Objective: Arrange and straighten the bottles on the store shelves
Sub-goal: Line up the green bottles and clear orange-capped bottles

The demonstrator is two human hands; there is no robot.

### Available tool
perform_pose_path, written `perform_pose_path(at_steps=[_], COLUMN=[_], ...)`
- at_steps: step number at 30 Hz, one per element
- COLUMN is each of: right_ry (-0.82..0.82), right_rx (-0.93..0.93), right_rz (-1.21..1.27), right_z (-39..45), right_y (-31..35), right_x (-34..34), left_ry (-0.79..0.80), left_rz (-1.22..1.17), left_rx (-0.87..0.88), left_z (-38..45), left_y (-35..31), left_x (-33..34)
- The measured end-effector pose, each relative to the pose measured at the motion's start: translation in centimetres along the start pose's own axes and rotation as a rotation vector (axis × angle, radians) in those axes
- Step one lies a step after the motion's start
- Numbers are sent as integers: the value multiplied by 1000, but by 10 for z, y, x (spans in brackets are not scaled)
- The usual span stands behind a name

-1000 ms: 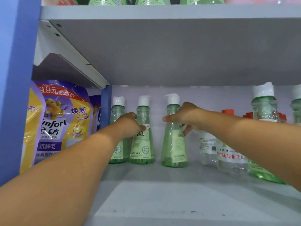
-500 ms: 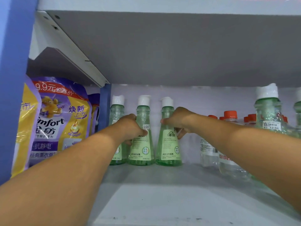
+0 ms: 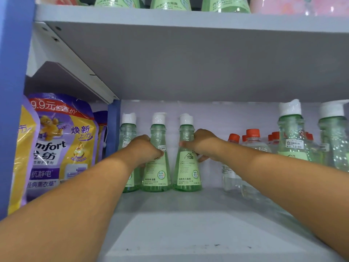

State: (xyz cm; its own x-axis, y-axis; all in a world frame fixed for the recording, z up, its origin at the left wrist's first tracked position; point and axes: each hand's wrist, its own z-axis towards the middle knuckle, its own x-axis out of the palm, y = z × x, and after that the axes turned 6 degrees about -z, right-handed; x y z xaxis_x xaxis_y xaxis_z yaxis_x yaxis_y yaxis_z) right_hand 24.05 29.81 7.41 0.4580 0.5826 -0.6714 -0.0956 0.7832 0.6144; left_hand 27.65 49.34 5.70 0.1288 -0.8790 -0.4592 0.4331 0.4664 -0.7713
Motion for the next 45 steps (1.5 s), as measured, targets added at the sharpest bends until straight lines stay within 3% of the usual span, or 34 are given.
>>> perform_pose_path(at_steps=[6, 9, 15, 18, 22, 26, 30, 37, 45], right_ry=[-43, -99, -455, -498, -409, -332, -288, -89, 159], right_rx=[-73, -109, -62, 49, 112, 143, 84, -72, -250], right_rz=[129, 227, 158, 92, -5, -73, -110, 50, 156], right_z=[-79, -125, -170, -166, -153, -131, -126, -150, -148], right_y=[-4, -28, -110, -150, -176, -194, -202, -179, -101], right_x=[-71, -134, -238, -250, -240, -227, -233, -246, -188], left_ry=[-85, -105, 70, 102, 115, 7, -7, 26, -113], left_rz=[-338, -385, -533, -504, -323, -186, -159, -168, -17], left_rx=[15, 62, 190, 196, 156, 54, 122, 182, 68], left_z=[-27, -56, -127, -148, -157, -147, -140, -170, -175], left_y=[-25, -59, -155, -189, -206, -215, -210, -180, -125], left_x=[-9, 5, 98, 147, 200, 232, 238, 161, 48])
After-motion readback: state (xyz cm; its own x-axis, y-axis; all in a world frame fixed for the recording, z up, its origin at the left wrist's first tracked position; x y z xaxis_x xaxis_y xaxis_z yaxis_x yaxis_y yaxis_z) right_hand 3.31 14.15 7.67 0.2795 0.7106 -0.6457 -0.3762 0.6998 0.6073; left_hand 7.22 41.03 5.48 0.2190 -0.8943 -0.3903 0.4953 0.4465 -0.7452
